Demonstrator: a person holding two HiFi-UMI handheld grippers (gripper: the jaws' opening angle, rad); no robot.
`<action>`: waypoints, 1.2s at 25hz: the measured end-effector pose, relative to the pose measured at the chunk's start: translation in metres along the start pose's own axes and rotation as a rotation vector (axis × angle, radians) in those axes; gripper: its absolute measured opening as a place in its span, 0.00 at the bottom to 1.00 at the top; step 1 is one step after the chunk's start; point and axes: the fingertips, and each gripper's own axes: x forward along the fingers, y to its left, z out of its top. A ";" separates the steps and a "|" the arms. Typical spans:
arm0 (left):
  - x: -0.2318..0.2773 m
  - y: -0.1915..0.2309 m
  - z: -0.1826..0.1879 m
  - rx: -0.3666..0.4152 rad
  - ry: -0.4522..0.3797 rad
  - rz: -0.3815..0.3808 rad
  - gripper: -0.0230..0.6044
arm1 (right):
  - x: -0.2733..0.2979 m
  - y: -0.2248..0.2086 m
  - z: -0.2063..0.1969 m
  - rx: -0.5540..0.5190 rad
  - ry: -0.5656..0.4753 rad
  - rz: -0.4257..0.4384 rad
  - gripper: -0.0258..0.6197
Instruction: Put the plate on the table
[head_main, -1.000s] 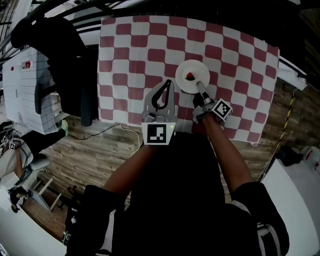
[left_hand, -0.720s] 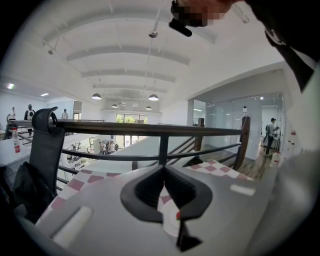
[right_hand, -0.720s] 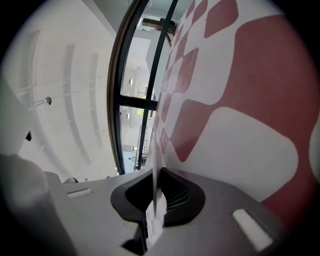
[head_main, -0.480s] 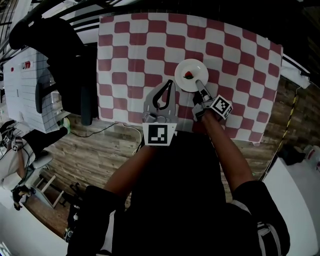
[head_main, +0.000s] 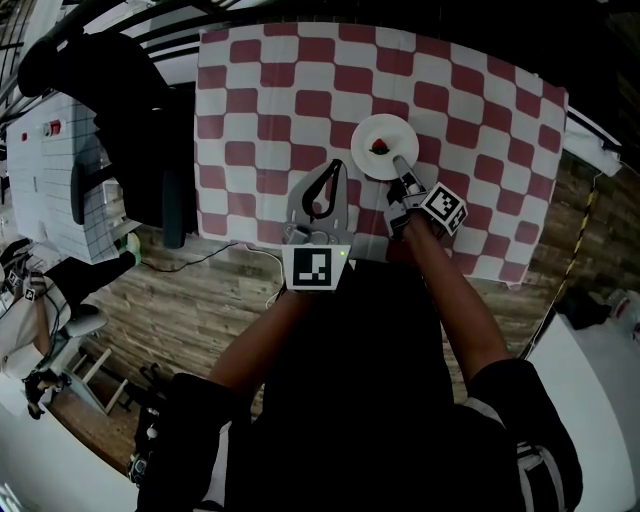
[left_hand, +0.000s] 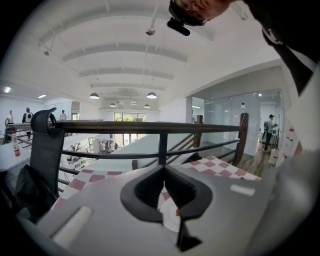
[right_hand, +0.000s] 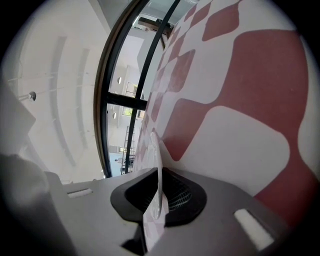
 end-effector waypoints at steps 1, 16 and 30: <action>-0.001 -0.001 0.000 0.009 -0.001 -0.004 0.05 | 0.000 0.000 0.000 0.003 -0.001 -0.012 0.07; -0.021 0.010 -0.007 0.035 0.016 0.008 0.05 | -0.010 -0.003 -0.014 -0.050 0.083 -0.119 0.24; -0.054 0.001 -0.005 0.011 -0.028 -0.016 0.05 | -0.054 -0.012 -0.030 -0.036 0.032 -0.113 0.27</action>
